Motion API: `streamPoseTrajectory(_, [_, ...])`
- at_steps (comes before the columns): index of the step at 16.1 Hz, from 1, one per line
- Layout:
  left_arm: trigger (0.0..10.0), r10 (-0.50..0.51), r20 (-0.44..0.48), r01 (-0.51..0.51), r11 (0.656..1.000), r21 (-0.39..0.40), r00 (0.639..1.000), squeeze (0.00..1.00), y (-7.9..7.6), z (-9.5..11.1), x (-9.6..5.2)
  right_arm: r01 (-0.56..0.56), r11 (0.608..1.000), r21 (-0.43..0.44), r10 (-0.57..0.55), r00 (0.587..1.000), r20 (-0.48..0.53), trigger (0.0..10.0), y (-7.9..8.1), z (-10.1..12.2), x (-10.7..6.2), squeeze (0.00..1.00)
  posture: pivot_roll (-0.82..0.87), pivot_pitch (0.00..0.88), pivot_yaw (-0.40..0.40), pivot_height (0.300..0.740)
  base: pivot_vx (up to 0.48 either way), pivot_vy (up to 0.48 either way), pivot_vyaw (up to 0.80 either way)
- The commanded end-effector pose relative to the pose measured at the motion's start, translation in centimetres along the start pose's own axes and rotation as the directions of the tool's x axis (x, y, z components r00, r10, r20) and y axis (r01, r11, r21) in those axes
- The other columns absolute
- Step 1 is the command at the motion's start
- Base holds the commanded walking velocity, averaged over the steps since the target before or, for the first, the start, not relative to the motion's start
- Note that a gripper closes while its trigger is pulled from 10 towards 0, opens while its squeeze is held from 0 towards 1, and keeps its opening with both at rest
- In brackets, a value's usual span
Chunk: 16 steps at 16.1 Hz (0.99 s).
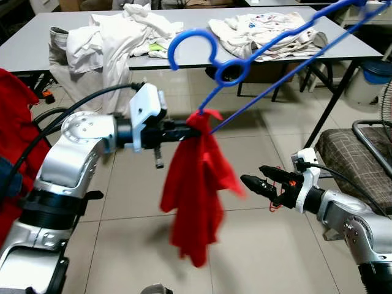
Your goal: Hang hanger
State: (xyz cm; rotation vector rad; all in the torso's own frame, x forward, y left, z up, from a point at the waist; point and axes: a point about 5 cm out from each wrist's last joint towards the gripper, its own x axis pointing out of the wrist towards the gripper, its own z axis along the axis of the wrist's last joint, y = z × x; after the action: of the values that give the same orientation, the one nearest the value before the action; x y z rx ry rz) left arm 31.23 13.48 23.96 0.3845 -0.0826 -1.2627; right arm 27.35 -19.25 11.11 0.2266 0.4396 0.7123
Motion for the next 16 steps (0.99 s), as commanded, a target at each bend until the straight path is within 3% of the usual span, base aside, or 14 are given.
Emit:
streamPoseTrajectory(1, [0.0,-0.015,0.073,0.013,0.999,0.031,0.997,0.0,0.0,2.0,0.3,0.059,0.998,0.006,-0.059,0.997,-0.047,10.0,-0.7,-0.6,0.2,1.0,0.04,0.073,0.003,0.74,0.0,0.0,0.0])
streamPoseTrajectory(2, [0.0,-0.044,0.105,0.042,0.999,0.026,0.993,0.0,-0.3,2.7,0.4,0.092,0.996,0.02,-0.091,0.995,-0.041,10.0,-1.2,-0.7,0.4,1.0,0.04,0.073,0.001,0.74,0.0,0.0,0.0])
streamPoseTrajectory(4, [0.0,-0.077,0.123,0.073,0.997,0.039,0.989,0.0,-0.7,3.5,0.5,0.09,0.987,0.132,-0.096,0.995,0.039,10.0,-1.4,-0.1,0.7,1.0,0.04,0.075,-0.003,0.74,0.0,0.0,0.0])
streamPoseTrajectory(5, [0.0,-0.085,0.132,0.08,0.996,0.044,0.988,0.0,-0.7,3.8,0.6,0.07,0.978,0.194,-0.086,0.994,0.072,10.0,-1.4,0.2,0.8,0.05,0.05,0.074,-0.006,0.74,0.0,0.0,0.0])
streamPoseTrajectory(6, [0.0,-0.098,0.146,0.091,0.995,0.049,0.984,0.0,-0.9,4.1,0.7,0.04,0.966,0.256,-0.066,0.993,0.096,10.0,-1.2,0.3,0.9,0.0,0.05,0.076,-0.009,0.74,0.0,0.0,0.0])
streamPoseTrajectory(8, [0.0,-0.118,0.166,0.111,0.992,0.053,0.979,0.0,-1.2,4.7,0.9,-0.019,0.94,0.341,-0.014,0.995,0.095,10.0,-0.8,-0.1,1.0,0.0,0.05,0.08,-0.012,0.74,0.0,0.0,0.0])
streamPoseTrajectory(9, [0.0,-0.123,0.183,0.113,0.992,0.063,0.975,0.0,-1.2,5.2,0.9,-0.039,0.924,0.38,0.02,0.998,0.052,10.0,-0.6,-1.2,1.0,0.0,0.05,0.083,-0.013,0.74,0.0,0.0,0.0])
streamPoseTrajectory(13, [0.0,-0.146,0.25,0.131,0.989,0.074,0.957,0.0,-1.1,6.7,0.7,0.036,0.926,0.376,-0.003,0.996,-0.088,10.0,-1.1,-3.7,1.2,0.0,0.05,0.089,-0.015,0.74,0.0,0.0,0.0])
streamPoseTrajectory(16, [0.0,-0.22,0.26,0.209,0.975,0.073,0.94,0.0,-1.8,7.2,0.4,0.005,0.918,0.397,0.008,0.999,-0.031,10.0,-1.1,-2.6,1.5,0.0,0.05,0.09,-0.016,0.74,0.0,0.0,0.0])
